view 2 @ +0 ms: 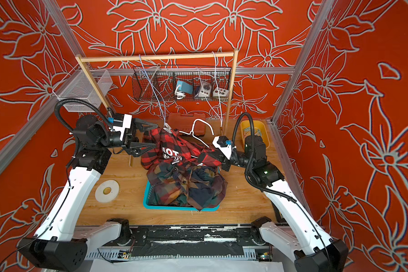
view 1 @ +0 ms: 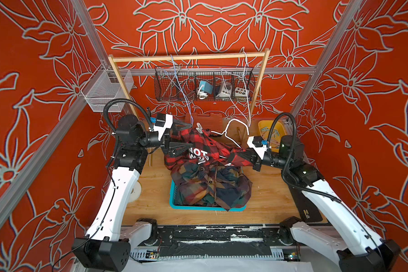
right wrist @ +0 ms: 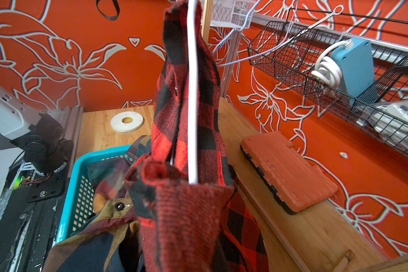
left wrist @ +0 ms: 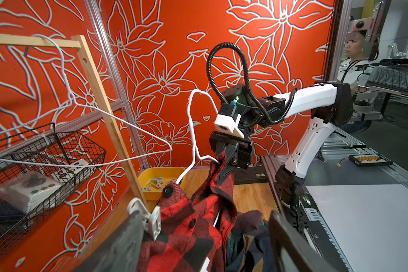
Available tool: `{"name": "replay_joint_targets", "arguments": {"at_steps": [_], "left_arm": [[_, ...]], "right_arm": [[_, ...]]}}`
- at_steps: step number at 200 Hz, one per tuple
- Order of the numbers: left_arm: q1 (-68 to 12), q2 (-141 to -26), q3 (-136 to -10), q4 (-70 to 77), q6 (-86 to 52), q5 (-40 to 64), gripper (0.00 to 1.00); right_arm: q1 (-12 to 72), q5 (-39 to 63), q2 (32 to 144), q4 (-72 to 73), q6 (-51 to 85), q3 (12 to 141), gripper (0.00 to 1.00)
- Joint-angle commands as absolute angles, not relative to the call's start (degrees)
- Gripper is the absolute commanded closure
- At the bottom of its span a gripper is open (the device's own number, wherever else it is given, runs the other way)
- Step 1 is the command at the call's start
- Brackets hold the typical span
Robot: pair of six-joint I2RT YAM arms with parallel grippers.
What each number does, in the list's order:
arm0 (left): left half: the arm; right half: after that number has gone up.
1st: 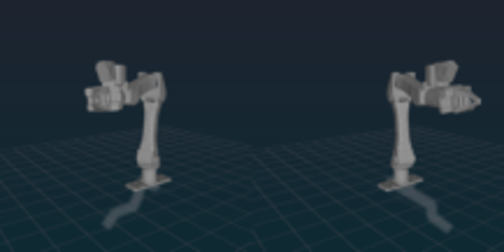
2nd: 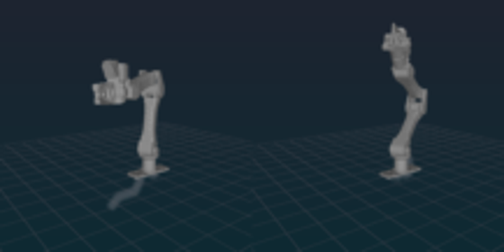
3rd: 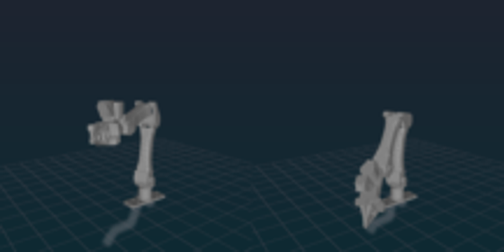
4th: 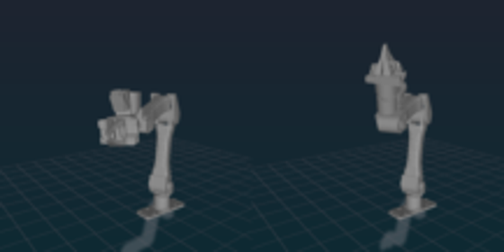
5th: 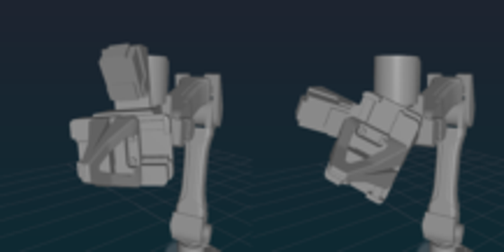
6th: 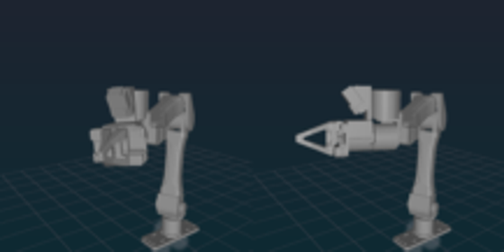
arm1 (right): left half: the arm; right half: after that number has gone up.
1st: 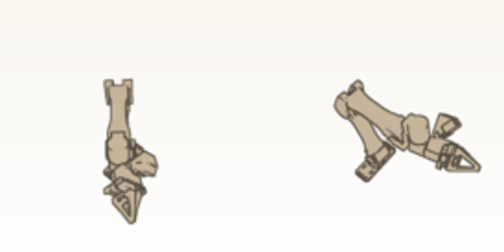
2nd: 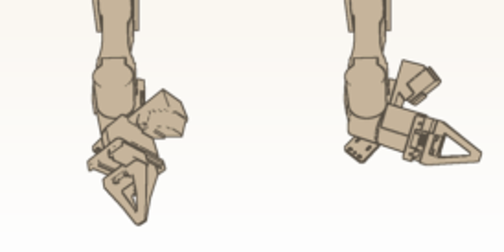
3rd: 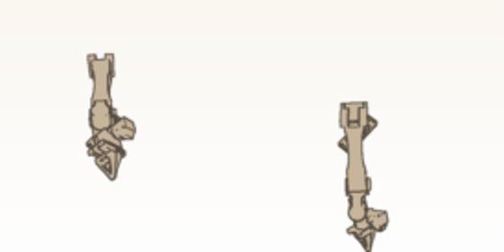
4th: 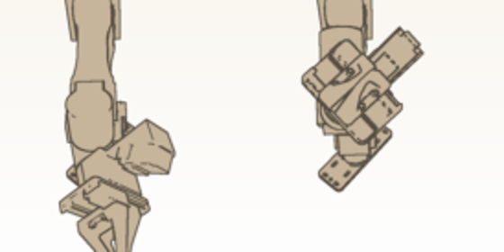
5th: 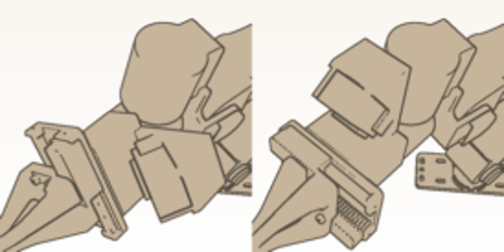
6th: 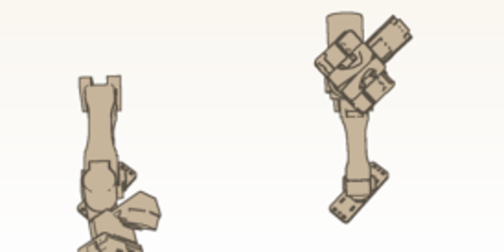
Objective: Remove the clothespins securing long-sleeve shirts to the hanger
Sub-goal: Remove the clamp from the hanger.
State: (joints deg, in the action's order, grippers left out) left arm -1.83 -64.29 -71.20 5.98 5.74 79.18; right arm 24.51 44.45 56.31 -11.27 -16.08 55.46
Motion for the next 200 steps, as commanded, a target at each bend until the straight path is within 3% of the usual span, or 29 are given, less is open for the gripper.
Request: {"name": "replay_joint_targets", "arguments": {"at_steps": [1, 157, 200], "left_arm": [[-1.75, -64.31, -70.19, 10.73, 3.83, 79.94, 0.20], [-2.26, -64.50, -66.72, 10.81, 6.21, 79.46, 0.24], [-2.31, -64.87, -67.14, 11.40, 5.91, 79.37, 0.31]], "right_arm": [[25.89, 46.15, 56.37, -11.62, -18.83, 58.39, 1.00], [29.59, 48.22, 55.10, -12.82, -18.56, 60.71, 1.00], [29.62, 49.64, 55.20, -12.93, -18.29, 61.08, 1.00]]}}
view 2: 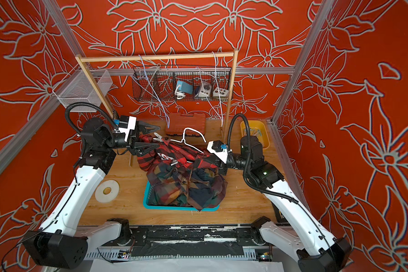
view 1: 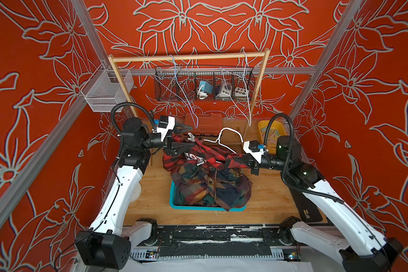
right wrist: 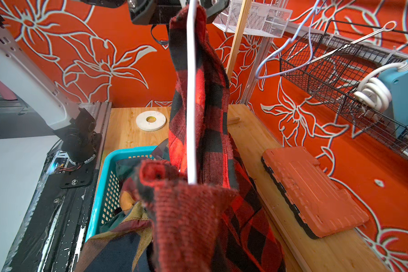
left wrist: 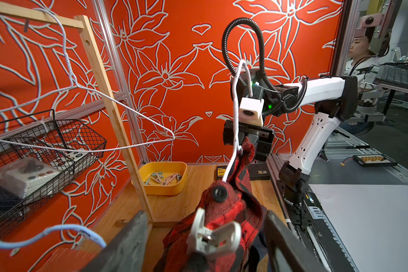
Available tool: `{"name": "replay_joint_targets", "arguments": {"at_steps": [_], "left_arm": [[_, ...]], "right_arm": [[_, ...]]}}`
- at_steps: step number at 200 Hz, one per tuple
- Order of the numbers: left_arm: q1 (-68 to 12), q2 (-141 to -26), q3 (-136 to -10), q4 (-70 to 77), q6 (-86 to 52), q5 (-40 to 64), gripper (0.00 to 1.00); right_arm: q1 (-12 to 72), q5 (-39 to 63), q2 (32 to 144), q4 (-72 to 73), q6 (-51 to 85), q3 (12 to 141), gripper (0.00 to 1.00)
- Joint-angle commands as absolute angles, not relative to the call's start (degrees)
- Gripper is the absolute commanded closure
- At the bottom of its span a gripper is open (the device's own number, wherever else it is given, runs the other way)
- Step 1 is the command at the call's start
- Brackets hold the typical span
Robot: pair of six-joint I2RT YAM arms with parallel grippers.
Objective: Remove the clothespins securing long-sleeve shirts to the hanger
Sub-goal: Remove the clamp from the hanger.
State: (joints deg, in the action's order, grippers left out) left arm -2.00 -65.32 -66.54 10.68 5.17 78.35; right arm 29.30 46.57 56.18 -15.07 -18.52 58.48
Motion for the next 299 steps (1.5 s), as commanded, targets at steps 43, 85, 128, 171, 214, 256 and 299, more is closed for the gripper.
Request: {"name": "replay_joint_targets", "arguments": {"at_steps": [43, 85, 128, 171, 214, 256, 299], "left_arm": [[-2.52, -65.22, -67.27, 12.39, 5.19, 79.27, 0.41], [-2.56, -65.06, -67.21, 12.30, 5.27, 79.28, 0.56], [-2.61, -65.04, -67.11, 12.22, 5.45, 79.19, 0.76], [-2.64, -64.95, -67.30, 12.13, 5.54, 79.09, 0.85], [-2.64, -64.86, -67.24, 12.04, 5.76, 79.10, 0.82], [-2.64, -64.51, -67.51, 12.04, 5.80, 79.01, 1.00], [-2.64, -64.08, -68.45, 11.95, 5.72, 78.31, 1.00]], "right_arm": [[29.61, 49.49, 55.44, -12.93, -17.91, 60.91, 1.00], [29.67, 49.78, 55.88, -12.31, -17.33, 60.75, 1.00], [29.71, 50.07, 56.02, -12.50, -17.23, 60.73, 1.00], [29.84, 50.98, 56.71, -13.65, -17.14, 61.12, 1.00], [29.93, 51.57, 57.22, -13.86, -17.06, 61.26, 1.00], [30.07, 51.37, 58.99, -14.65, -16.79, 61.56, 1.00], [30.04, 48.67, 61.69, -16.99, -15.76, 61.61, 1.00]]}}
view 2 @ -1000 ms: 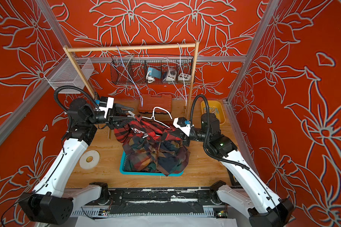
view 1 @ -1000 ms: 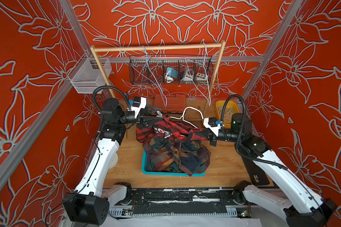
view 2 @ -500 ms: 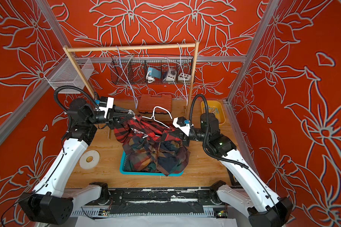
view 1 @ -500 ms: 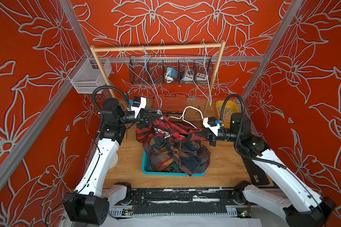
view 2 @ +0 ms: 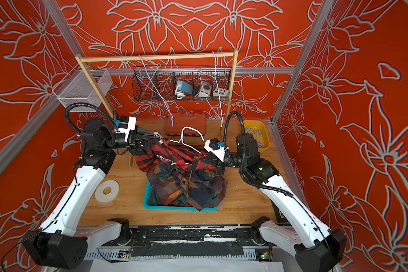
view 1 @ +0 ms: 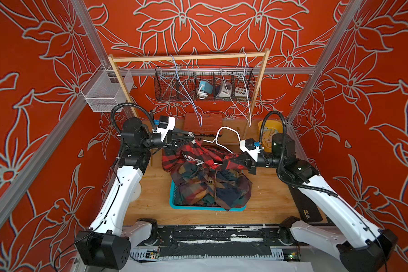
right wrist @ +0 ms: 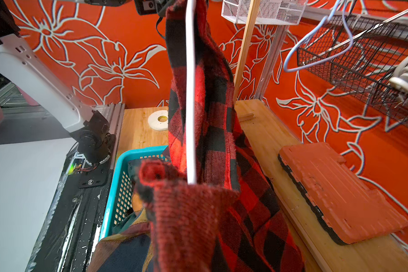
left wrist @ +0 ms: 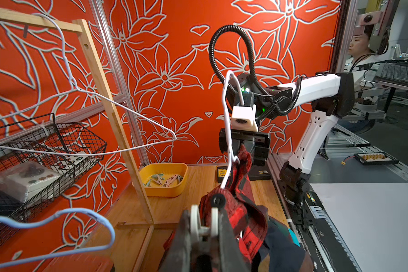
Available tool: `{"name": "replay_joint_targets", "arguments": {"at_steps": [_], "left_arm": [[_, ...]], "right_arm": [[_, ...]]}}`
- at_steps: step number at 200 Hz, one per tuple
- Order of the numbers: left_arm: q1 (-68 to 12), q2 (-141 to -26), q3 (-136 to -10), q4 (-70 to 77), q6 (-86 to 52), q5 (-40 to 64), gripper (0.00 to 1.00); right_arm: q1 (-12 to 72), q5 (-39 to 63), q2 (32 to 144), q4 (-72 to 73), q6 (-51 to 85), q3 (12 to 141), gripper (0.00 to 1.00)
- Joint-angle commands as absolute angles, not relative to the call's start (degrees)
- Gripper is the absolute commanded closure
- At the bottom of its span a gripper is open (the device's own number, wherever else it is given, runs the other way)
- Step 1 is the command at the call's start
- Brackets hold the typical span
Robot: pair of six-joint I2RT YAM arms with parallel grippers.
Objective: Remove the clothespins securing long-sleeve shirts to the hanger
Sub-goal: Remove the clamp from the hanger, then place the hanger in the bin.
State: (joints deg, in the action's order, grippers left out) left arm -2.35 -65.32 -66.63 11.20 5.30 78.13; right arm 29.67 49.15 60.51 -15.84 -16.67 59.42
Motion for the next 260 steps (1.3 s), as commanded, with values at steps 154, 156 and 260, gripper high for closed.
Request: {"name": "replay_joint_targets", "arguments": {"at_steps": [154, 156, 260], "left_arm": [[-17.19, -50.97, -57.58, 22.81, -4.97, 44.73, 1.00], [-17.44, -50.91, -57.26, 23.08, -5.24, 44.25, 1.00], [-22.80, -55.93, -59.89, 18.41, -6.33, 28.35, 1.00]], "right_arm": [[41.93, 20.70, 57.89, -17.50, 9.59, 41.91, 0.76], [41.92, 19.43, 57.43, -17.78, 9.82, 41.99, 0.74], [45.01, 1.35, 44.50, -21.17, -2.50, 53.66, 0.49]]}}
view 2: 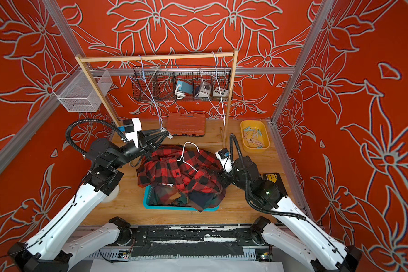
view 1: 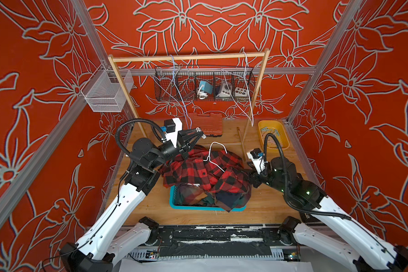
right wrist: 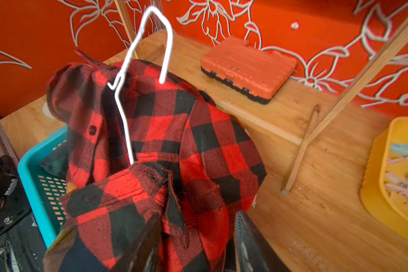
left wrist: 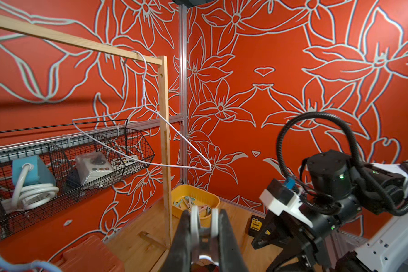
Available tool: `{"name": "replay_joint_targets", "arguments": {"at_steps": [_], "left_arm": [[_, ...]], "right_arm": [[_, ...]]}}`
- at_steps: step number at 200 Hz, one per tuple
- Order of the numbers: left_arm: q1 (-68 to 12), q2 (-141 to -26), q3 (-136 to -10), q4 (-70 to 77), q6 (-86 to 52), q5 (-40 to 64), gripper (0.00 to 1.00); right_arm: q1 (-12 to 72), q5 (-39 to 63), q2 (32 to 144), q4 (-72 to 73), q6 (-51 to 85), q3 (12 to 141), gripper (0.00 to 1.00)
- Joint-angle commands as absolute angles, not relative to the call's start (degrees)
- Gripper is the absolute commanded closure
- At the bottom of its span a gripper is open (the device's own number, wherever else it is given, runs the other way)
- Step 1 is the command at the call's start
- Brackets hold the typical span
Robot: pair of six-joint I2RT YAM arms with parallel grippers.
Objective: Remove the clothespins securing long-sleeve shirts to the hanger
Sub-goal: Place the hanger in the bin, then place the clamp in the storage box.
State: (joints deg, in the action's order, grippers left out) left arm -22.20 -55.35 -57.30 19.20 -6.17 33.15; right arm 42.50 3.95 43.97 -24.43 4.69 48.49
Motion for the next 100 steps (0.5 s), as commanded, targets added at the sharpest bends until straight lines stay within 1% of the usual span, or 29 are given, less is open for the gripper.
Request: {"name": "replay_joint_targets", "arguments": {"at_steps": [1, 24, 55, 100], "left_arm": [[-22.83, -55.96, -60.00, 18.39, -6.33, 28.28, 1.00], [-22.94, -56.16, -60.33, 18.35, -6.71, 27.69, 1.00], [-23.02, -58.42, -60.91, 17.49, -6.60, 27.33, 1.00], [-23.03, -59.06, -61.26, 17.75, -6.85, 27.69, 1.00]], "right_arm": [[45.22, 1.20, 44.70, -20.96, -2.88, 53.86, 0.49], [48.27, -0.02, 50.52, -16.42, -7.34, 59.20, 0.51], [49.85, 3.98, 57.92, -10.00, -8.66, 66.47, 0.53], [51.48, 6.13, 67.70, -6.36, -10.60, 75.37, 0.53]]}}
